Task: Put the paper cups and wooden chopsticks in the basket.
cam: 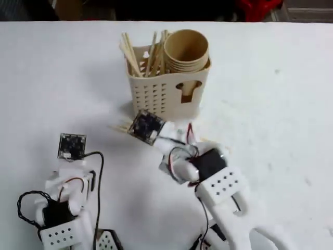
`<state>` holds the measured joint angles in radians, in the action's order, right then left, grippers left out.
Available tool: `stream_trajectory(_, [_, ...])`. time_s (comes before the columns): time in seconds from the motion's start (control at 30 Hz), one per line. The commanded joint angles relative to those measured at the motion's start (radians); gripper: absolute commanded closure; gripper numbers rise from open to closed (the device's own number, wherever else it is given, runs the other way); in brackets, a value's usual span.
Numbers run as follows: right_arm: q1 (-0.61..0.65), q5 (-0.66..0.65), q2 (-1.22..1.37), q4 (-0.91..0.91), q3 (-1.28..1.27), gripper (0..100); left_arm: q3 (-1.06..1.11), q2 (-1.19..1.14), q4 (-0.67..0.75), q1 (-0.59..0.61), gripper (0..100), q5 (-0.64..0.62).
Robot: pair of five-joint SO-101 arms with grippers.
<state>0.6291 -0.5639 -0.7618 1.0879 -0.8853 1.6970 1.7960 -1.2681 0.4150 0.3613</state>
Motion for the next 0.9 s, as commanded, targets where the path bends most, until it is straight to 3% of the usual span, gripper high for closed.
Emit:
stream_trajectory(0.0, [0.015, -0.02, -0.001, -0.182, -0.112, 89.3, -0.003, 0.004, -0.002, 0.005, 78, 0.003])
stream_trajectory(0.3, [-0.001, -0.078, 0.174, -0.277, -0.104, 89.2, -0.003, 0.004, -0.002, 0.005, 78, 0.003])
stream_trajectory(0.57, [-0.153, 0.011, 0.46, -0.535, -0.014, 89.3, -0.003, 0.004, -0.002, 0.005, 78, 0.003])
stream_trajectory(0.87, [-0.157, 0.011, 0.599, -0.547, 0.015, 89.3, -0.003, 0.004, -0.002, 0.005, 78, 0.003])
